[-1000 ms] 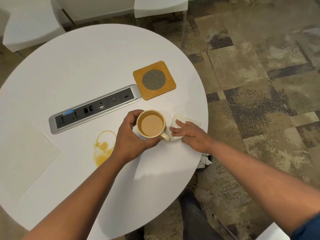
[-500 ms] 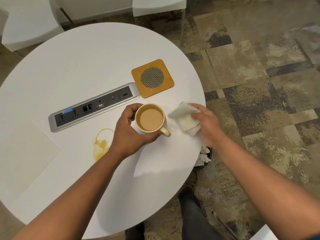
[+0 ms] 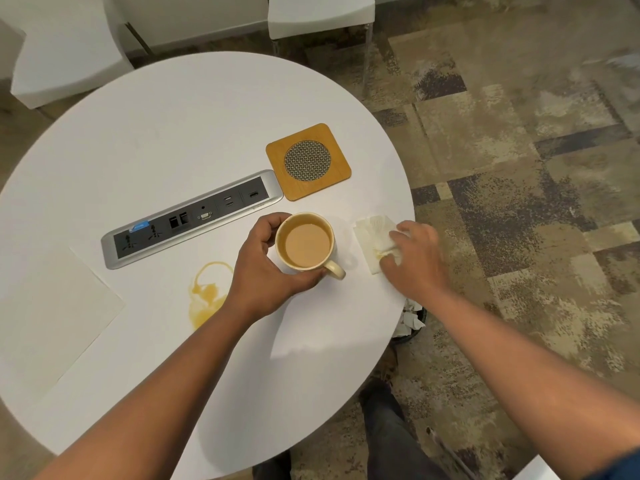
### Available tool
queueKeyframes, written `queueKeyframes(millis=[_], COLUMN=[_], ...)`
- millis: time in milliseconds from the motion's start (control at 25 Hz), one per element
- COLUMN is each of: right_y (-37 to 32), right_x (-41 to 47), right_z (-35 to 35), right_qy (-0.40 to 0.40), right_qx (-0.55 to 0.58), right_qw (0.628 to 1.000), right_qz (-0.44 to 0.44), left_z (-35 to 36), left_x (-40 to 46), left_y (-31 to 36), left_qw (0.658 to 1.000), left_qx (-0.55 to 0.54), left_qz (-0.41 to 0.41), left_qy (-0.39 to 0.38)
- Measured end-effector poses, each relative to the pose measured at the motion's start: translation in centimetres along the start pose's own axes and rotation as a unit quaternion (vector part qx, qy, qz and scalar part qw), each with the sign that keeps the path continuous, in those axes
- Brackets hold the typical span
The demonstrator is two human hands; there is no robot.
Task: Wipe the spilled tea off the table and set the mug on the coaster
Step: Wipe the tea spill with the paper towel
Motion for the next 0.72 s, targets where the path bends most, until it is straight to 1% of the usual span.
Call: queueKeyframes(millis=[40,80,160,280,360,560,640,720], right_y=[-0.2,-0.4,-0.9,-2.3,-2.6,-3.6,-4.6,-6.1], right_x=[-0.2,-0.3,-0.1,0.9,1.7,4.5,5.8,6.4], right_z=[0.2,0.4,0.2,-1.2,-1.7,-0.9,-0.4,0.1], right_qy=[-0.002,-0.007,-0.011,0.030,0.038,0.002,-0.020,-0.030], right_qx=[-0.067,-0.109,-0.138,-0.169,-0.157,-0.075,-0.059,-0.046], right_qw=[0.998,0.994,0.990,0.985,0.987,0.997,0.997,0.995], right_qz=[0.001,0.003,0.006,0.001,0.003,-0.014,-0.035,-0.083], left_z=[0.1,0.1,0.2,0.3,0.3,0.2,0.1,-0.1], left_x=[0.0,0.0,0.0,0.0,0.0,0.0,0.0,0.0], left_y=[-0.1,-0.1,-0.3,-0.6,-0.8,-1.3,-1.4,-1.5], left_qw=[1.000,1.000,1.000,1.000,1.000,1.000,1.000,1.000], left_qx=[0.000,0.000,-0.001,0.001,0.002,0.002,0.002,0.001], left_qz=[-0.002,-0.004,-0.008,-0.013,-0.015,-0.017,-0.014,-0.010], left_qy=[-0.002,-0.003,-0.006,-0.009,-0.009,-0.005,-0.004,-0.002])
Point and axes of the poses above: each hand's wrist, its own x-axis towards the middle knuckle, its own z-axis out of the palm, y = z × x, the point moved 8 cm from there along x, towards the middle knuckle, and after that the axes turned 15 degrees about -y, right-handed, at the moved point
